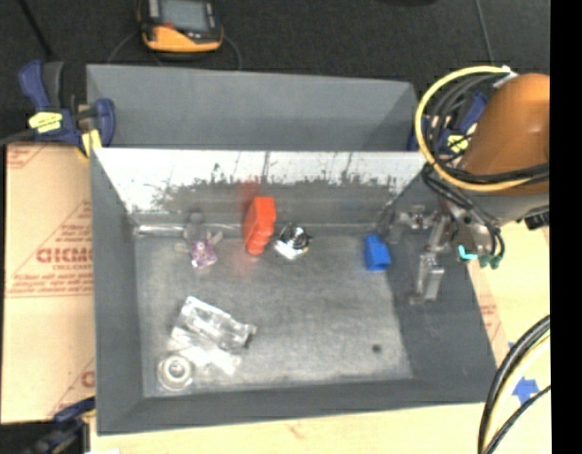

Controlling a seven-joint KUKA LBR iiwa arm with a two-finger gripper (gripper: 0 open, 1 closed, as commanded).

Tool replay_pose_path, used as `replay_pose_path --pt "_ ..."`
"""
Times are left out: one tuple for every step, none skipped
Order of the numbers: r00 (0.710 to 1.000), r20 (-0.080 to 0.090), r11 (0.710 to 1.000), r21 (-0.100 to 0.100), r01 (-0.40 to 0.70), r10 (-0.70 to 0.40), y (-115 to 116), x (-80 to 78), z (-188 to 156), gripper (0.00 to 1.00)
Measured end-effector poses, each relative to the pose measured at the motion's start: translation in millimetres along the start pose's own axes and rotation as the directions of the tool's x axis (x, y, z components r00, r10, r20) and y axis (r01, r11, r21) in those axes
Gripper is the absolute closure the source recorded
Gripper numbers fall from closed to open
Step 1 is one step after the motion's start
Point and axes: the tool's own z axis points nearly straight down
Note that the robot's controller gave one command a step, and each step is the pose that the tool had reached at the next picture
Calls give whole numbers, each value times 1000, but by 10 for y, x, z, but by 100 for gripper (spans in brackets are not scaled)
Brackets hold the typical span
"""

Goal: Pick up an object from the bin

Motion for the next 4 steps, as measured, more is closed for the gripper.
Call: replay_pose_path --pt "995 5 995 1 101 -101 -252 -654 1195 0" --pt "997 8 997 0 83 -83 -307 -931 1425 0" --pt "999 7 999 -1 39 -39 -384 -803 1412 0" --pt "999 7 999 1 41 -41 -387 -806 1410 100"
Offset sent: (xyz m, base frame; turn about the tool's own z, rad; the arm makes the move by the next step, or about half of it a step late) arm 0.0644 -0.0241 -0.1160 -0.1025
